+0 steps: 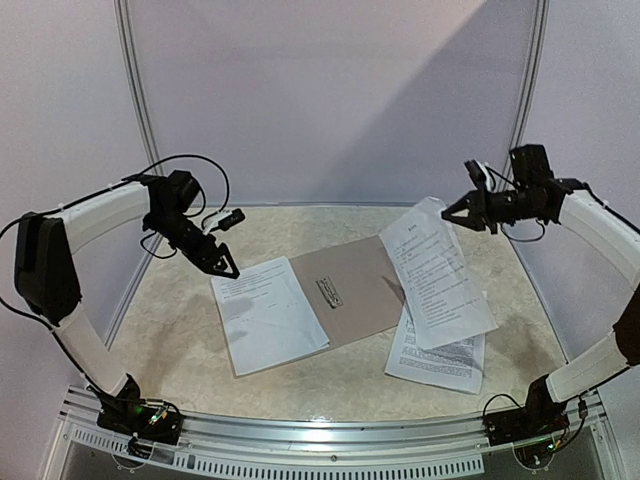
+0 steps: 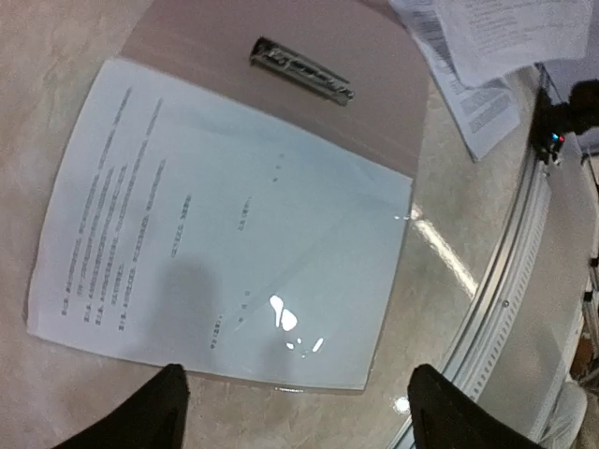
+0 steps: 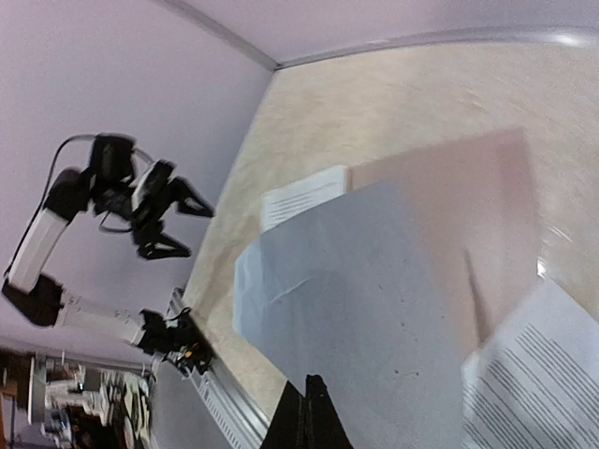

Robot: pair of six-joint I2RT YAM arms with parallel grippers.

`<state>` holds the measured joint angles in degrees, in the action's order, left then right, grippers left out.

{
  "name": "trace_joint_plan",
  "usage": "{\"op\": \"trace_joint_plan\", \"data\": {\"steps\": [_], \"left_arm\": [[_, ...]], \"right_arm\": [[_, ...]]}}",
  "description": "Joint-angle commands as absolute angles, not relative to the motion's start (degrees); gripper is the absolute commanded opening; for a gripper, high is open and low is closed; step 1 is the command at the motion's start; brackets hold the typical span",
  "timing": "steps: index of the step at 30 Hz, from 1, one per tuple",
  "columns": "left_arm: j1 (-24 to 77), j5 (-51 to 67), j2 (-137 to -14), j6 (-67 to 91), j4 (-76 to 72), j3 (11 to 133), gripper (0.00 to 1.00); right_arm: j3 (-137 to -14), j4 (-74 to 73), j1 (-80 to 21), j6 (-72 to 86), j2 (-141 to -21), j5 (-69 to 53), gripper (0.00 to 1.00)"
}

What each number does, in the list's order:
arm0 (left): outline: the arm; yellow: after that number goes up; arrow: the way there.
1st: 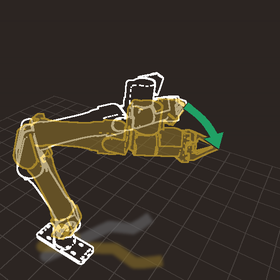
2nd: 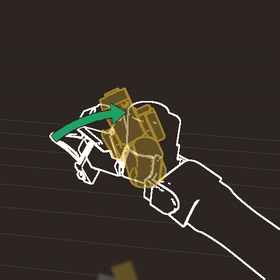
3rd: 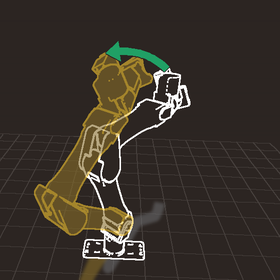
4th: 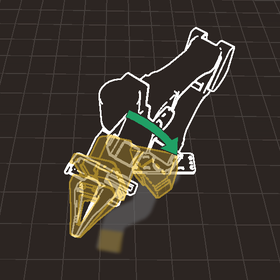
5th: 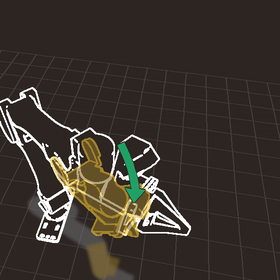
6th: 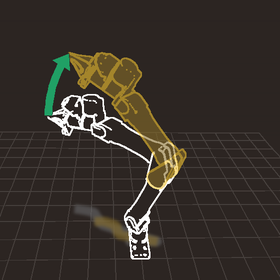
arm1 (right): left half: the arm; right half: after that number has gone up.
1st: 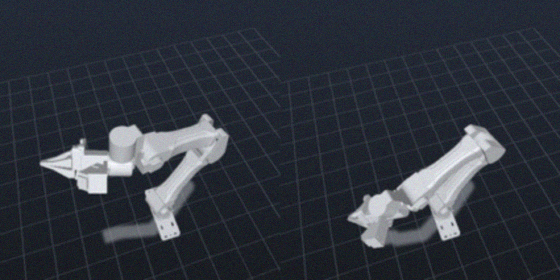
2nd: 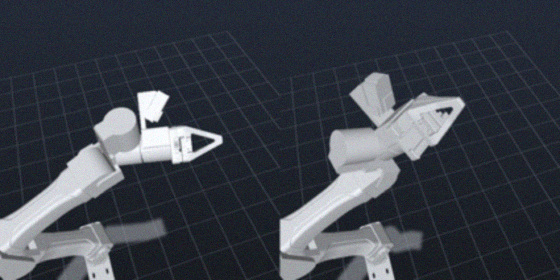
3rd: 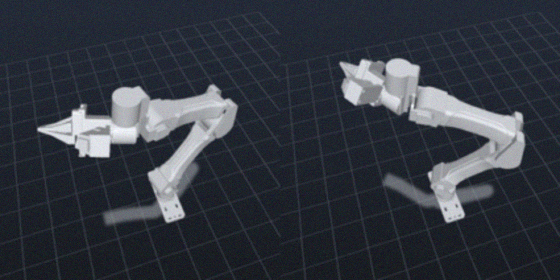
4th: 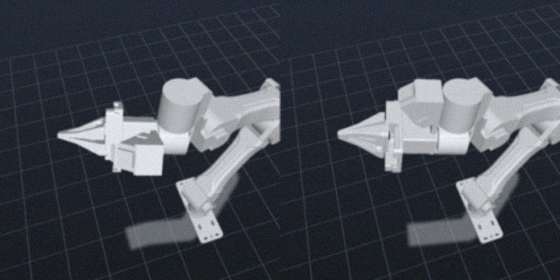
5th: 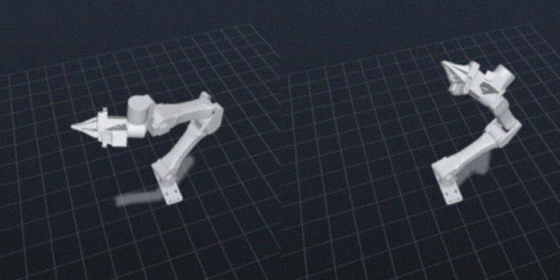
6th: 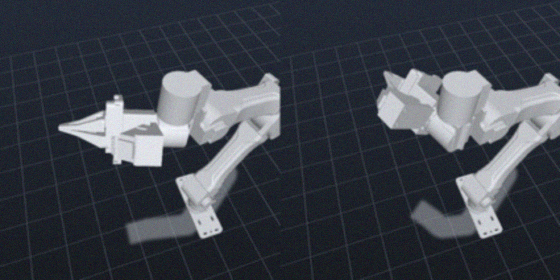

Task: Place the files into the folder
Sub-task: Pick up the file from the center of the board, then pass from the right arm to the left

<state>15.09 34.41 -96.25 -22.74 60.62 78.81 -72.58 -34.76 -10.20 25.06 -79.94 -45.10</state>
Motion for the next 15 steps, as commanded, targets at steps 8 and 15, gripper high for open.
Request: {"op": "trace_joint_plan", "data": {"steps": [8, 15], "left_arm": [[15.08, 49.39, -86.41, -21.84, 58.68, 86.58, 1.00], [14.47, 57.38, -83.45, -14.33, 52.88, 93.55, 1.00]], "right_arm": [[-110.42, -39.23, -39.05, 18.01, -90.31, -36.38, 0.00], [-107.57, -14.10, -39.24, 28.14, -90.85, -40.42, 0.00]]}}
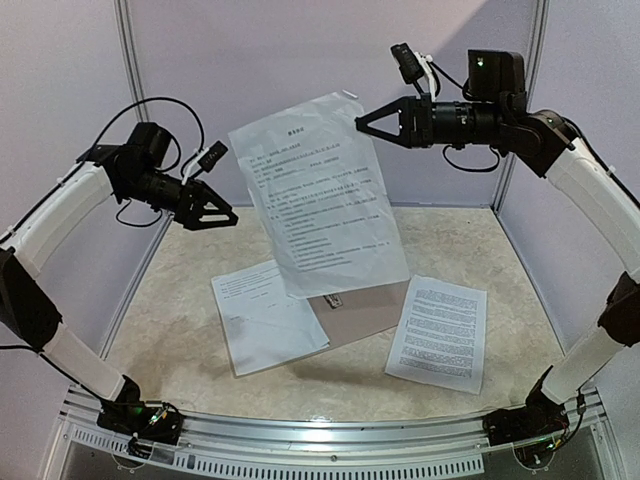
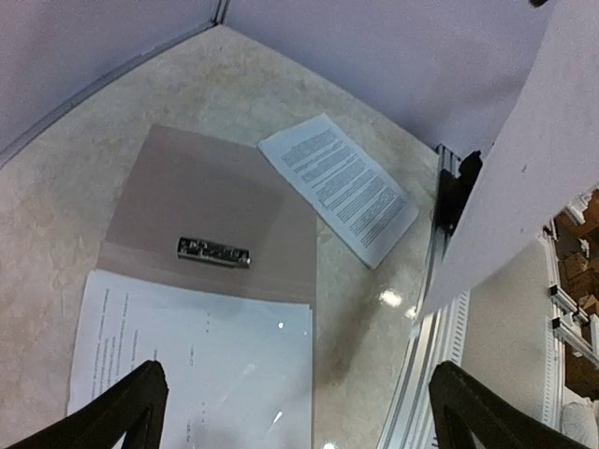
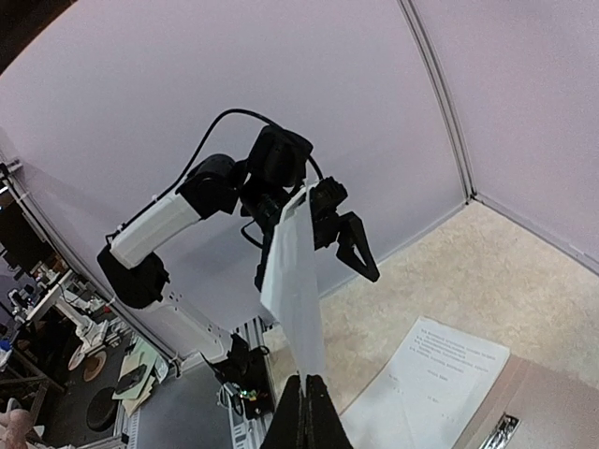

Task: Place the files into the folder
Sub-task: Pass from the right arm to the left

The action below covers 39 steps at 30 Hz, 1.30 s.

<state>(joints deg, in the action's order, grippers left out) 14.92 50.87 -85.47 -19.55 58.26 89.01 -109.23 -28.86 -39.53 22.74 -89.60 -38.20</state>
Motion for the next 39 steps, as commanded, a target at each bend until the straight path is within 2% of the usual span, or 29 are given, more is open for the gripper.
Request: {"op": "trace_joint_plan", "data": {"steps": [1, 5, 12, 21, 35, 38, 39], "left_arm": [[14.50, 59.19, -83.34, -13.15, 52.06, 94.45, 0.99], [15.18, 65.17, -83.15, -7.79, 47.93, 95.44, 1.00], [17.03, 60.74, -83.64, -0.59, 39.63, 94.75, 0.97], [17.05, 57.06, -86.10, 0.09, 35.96, 97.56, 0.96], [21.23, 63.11, -94.70, 8.25, 24.05, 102.27, 1.00], [22.36, 64.60, -95.54, 8.70, 23.84, 103.31, 0.97], [22.56, 65.43, -95.70, 9.14, 23.44, 103.29, 0.91]], "right_arm": [[-107.13, -11.52, -39.20, 29.76, -91.16, -41.09, 0.00], [-106.28, -4.13, -39.27, 33.96, -92.20, -43.27, 0.00], [-106.22, 1.36, -39.21, 37.01, -92.98, -45.68, 0.00], [-106.04, 3.54, -39.22, 38.53, -93.03, -48.41, 0.00], [-106.57, 4.41, -39.28, 40.54, -93.20, -50.32, 0.00], [-106.52, 4.71, -39.23, 40.55, -92.99, -50.43, 0.00], [-106.55, 4.82, -39.26, 40.64, -93.05, -50.57, 0.00]]}}
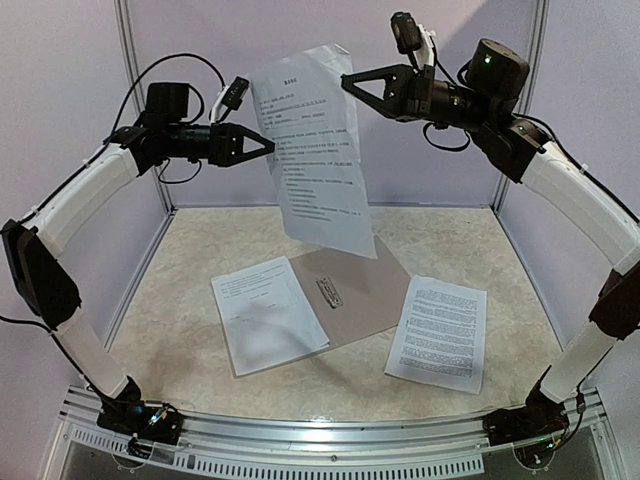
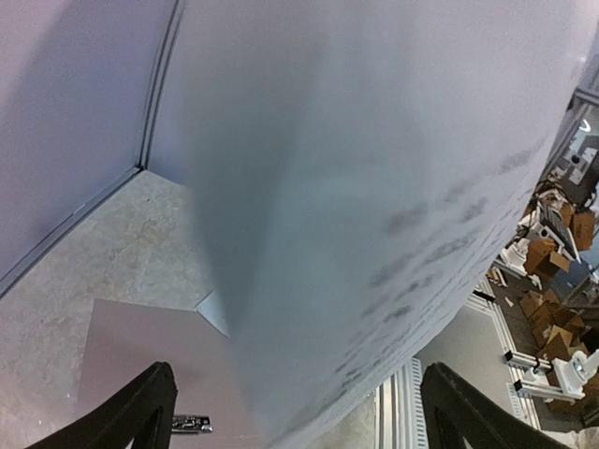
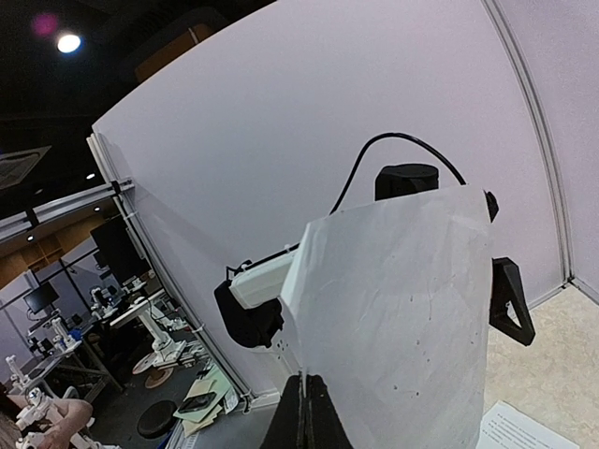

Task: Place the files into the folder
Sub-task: Pass from the right arm to the left

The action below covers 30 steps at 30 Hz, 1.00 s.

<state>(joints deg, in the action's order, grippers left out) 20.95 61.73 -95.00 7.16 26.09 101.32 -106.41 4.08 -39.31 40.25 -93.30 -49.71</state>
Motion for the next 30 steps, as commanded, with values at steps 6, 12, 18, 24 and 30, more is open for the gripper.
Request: {"op": "trace_joint_plan", "data": {"steps": [6, 12, 18, 24, 30], "left_arm": [[22.43, 69.82, -94.44, 16.46, 17.07, 101.35, 0.01], [21.39, 68.06, -90.95, 14.84, 21.69, 99.72, 0.00], [21.39, 62.85, -89.28, 7.67, 33.80, 103.40, 0.00], [21.70, 58.54, -87.05, -0.64, 45.84, 108.62, 0.00], [21.75, 52.82, -84.66, -7.23, 54.39, 111.82, 0.00]], "right_arm": [[-106.22, 3.95, -39.17, 40.32, -93.17, -50.16, 0.00], [-103.89, 1.85, -38.06, 38.80, -92.10, -47.35, 0.00], [-102.32, -10.09, -37.76, 30.83, -90.21, -36.10, 0.50], [-97.14, -14.65, -37.72, 21.17, -88.34, -33.06, 0.83], [-95.21, -13.92, -37.79, 14.81, -88.97, -35.47, 0.99]]}}
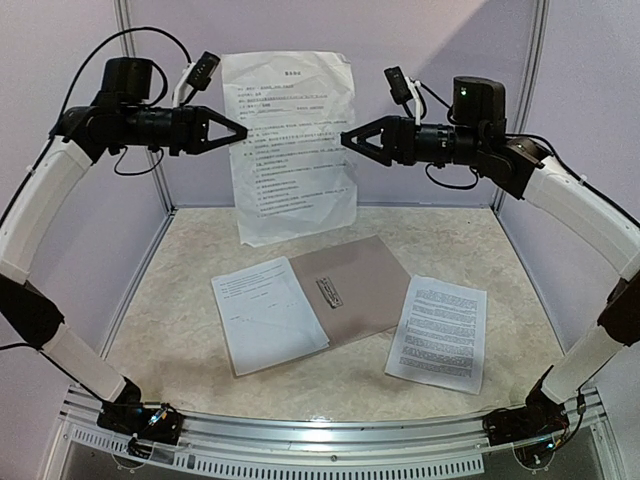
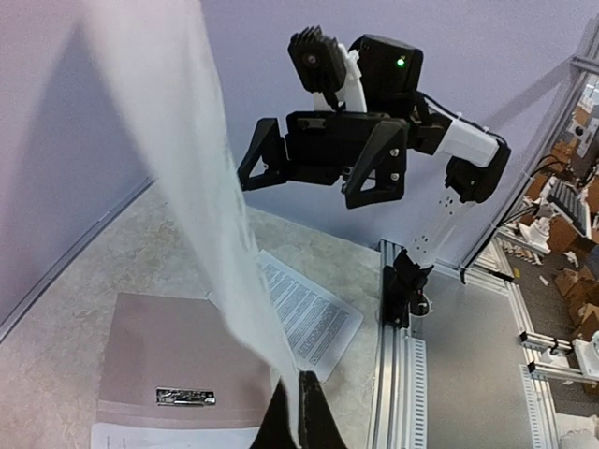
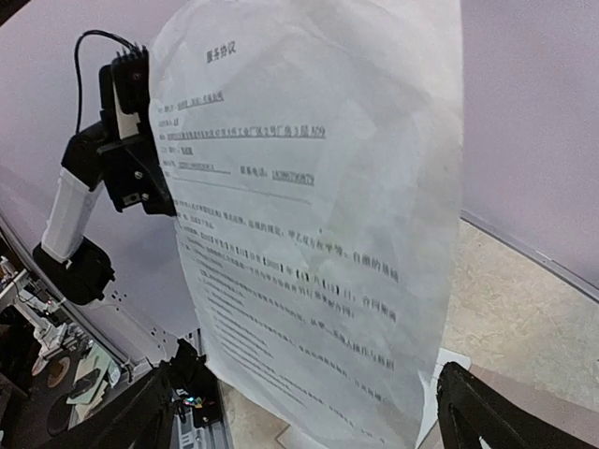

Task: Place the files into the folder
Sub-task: Pass from the right arm to the left, then pass from the left arm to the right

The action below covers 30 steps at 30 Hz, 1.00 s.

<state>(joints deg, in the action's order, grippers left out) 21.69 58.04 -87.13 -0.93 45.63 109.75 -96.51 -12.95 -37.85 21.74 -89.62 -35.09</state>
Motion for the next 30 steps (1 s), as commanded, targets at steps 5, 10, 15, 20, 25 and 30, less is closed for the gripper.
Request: {"op": "trace_joint_plan", "data": {"steps": [5, 10, 15, 20, 25, 30], "left_arm": [[21.77, 52.39, -84.41, -8.43, 56.21, 112.35, 0.00], [21.84, 53.81, -85.13, -8.82, 56.57, 113.70, 0.00], [22.54, 53.80, -85.21, -12.35, 60.59, 117.08, 0.00], [23.62, 53.90, -84.88, -15.85, 65.56, 120.68, 0.00], [24.33, 53.88, -84.55, -16.89, 67.68, 122.36, 0.00], [24.78, 53.70, -84.48, -17.24, 68.54, 123.31, 0.00]], "right_arm": [[-91.65, -7.42, -37.71, 12.93, -88.16, -40.05, 0.99], [-88.56, -3.19, -37.72, 12.60, -87.01, -40.91, 0.99], [-89.56, -1.68, -37.67, 10.43, -88.71, -41.57, 0.99], [-92.19, -0.52, -37.66, 10.39, -92.04, -40.91, 0.99], [-96.52, 1.72, -37.59, 11.47, -95.69, -42.52, 0.99], [-99.77, 3.24, -37.62, 13.69, -98.82, -44.22, 0.99]]}}
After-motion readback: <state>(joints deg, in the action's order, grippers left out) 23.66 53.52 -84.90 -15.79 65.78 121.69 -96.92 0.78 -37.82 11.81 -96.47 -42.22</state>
